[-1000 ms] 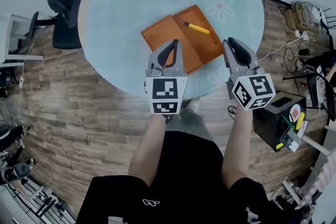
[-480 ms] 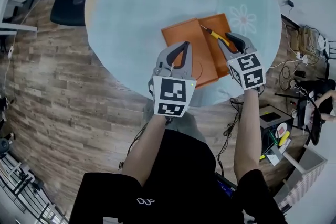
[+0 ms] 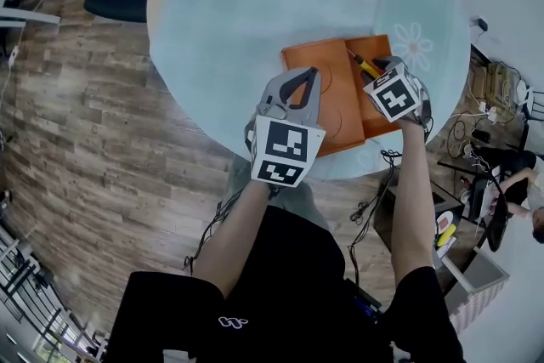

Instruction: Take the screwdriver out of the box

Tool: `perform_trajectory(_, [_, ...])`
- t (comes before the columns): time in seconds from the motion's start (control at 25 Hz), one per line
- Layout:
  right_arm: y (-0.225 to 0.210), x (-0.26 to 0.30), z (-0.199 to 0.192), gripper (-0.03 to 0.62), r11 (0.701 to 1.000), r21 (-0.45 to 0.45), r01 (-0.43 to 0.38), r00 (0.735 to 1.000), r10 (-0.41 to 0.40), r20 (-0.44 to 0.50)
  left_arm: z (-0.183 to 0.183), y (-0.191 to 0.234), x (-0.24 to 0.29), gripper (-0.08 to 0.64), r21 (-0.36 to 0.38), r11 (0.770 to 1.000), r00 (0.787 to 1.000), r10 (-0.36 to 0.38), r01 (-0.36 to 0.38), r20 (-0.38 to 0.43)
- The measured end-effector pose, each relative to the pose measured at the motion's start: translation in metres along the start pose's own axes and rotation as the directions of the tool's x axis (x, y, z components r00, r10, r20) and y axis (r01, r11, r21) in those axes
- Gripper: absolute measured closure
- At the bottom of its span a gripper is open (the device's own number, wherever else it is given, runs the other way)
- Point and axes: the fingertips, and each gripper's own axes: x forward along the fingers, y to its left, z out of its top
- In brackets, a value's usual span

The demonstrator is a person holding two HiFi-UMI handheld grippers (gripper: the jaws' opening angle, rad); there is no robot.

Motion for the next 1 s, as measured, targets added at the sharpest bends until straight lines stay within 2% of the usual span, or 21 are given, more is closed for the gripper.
perform_trajectory(0.28, [-0.006, 0.02, -0.008, 0.446, 0.998, -0.052, -0.018, 0.983, 0.009, -0.181, -0.003, 0.017, 0.003, 0.557, -0.025, 0.999, 1.0, 0.021, -0.021, -0.002])
perform_trajectory(0.44, [0.0, 0.026, -0.007, 0.463, 0.997, -0.038, -0.064, 0.977, 0.055, -0.207, -0.005, 0.026, 0.002, 0.557, -0.038, 0.999, 1.0, 0.026, -0.026, -0.003])
perform_trajectory(0.52, [0.003, 0.028, -0.007, 0.506, 0.996, -0.007, -0.093, 0.976, 0.089, -0.2, -0.005, 0.028, 0.001, 0.557, -0.045, 0.999, 1.0, 0.029, -0.029, -0.002])
perform_trajectory(0.56, [0.003, 0.028, -0.007, 0.503, 0.995, 0.006, -0.1, 0.976, 0.099, -0.195, -0.004, 0.028, 0.0, 0.557, -0.048, 0.998, 1.0, 0.031, -0.031, 0.002])
perform_trajectory(0.68, [0.003, 0.027, -0.007, 0.505, 0.996, 0.027, -0.089, 0.98, 0.093, -0.176, -0.001, 0.027, -0.004, 0.557, -0.053, 0.998, 0.999, 0.039, -0.038, 0.016])
perform_trajectory(0.76, [0.003, 0.021, -0.006, 0.505, 0.996, 0.066, -0.065, 0.988, 0.074, -0.133, -0.001, 0.025, -0.009, 0.557, -0.054, 0.998, 0.999, 0.046, -0.044, 0.026])
perform_trajectory(0.88, [0.005, -0.011, -0.004, 0.505, 0.982, 0.185, -0.046, 0.999, 0.042, 0.026, -0.002, 0.018, -0.021, 0.557, -0.057, 0.997, 0.997, 0.06, -0.057, 0.044])
perform_trajectory(0.96, [0.005, -0.045, 0.0, 0.505, 0.963, 0.267, -0.045, 0.985, -0.001, 0.171, -0.008, 0.011, -0.03, 0.557, -0.061, 0.995, 0.996, 0.076, -0.073, 0.045])
perform_trajectory(1.0, [0.005, -0.064, 0.003, 0.503, 0.951, 0.304, -0.055, 0.967, -0.025, 0.253, -0.011, 0.006, -0.034, 0.557, -0.063, 0.995, 0.996, 0.081, -0.078, 0.043])
